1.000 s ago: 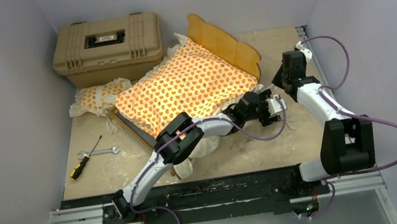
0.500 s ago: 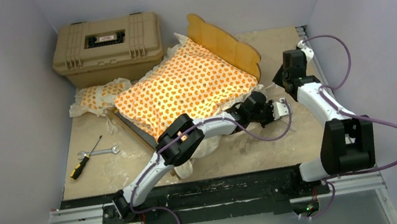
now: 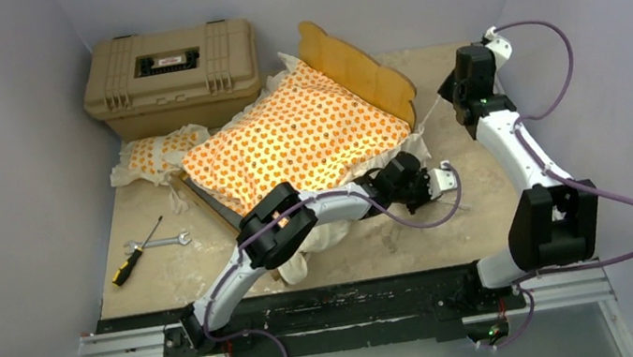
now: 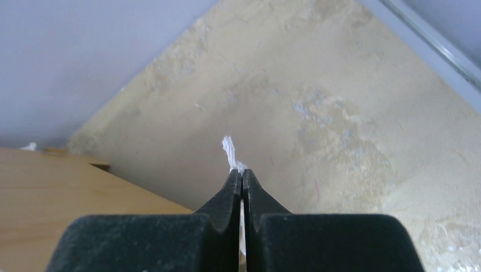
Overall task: Set up the pet bed
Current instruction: Tie the ropes to the bed frame.
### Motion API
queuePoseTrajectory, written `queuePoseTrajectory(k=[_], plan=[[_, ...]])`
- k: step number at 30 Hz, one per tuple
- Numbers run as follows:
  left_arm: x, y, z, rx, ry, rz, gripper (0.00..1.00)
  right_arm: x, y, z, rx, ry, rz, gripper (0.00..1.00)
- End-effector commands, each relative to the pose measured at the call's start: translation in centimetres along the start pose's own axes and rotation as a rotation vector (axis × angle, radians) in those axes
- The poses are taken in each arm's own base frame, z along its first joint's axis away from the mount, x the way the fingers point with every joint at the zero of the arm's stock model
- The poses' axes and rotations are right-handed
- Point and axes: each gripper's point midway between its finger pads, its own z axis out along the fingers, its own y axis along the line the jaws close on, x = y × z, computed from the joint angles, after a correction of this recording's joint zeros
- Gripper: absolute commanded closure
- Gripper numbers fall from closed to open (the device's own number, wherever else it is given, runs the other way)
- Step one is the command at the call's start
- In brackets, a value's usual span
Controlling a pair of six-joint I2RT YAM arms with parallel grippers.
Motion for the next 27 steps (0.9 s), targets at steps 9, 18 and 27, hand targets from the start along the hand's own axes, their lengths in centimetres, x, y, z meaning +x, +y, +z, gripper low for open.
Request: queuePoseTrajectory(k=[9,18,27], plan=[[1.3,-8.3,-2.6,0.195,0.051,-0.171,1.0,-9.7,-0.7,0.7,0.058,-0.23,0.137,1.0],[6.2,-13.2,-5.5,0.306,0.215,-0.236,1.0,-9.9,-1.3,1.3,0.053,-0.229,0.13,1.0],[9.0,-11.0,-11.6,0.133,0.374,-0.267,1.0,-4.3,-3.5,2.2,0.063,-0.13,0.138,1.0]])
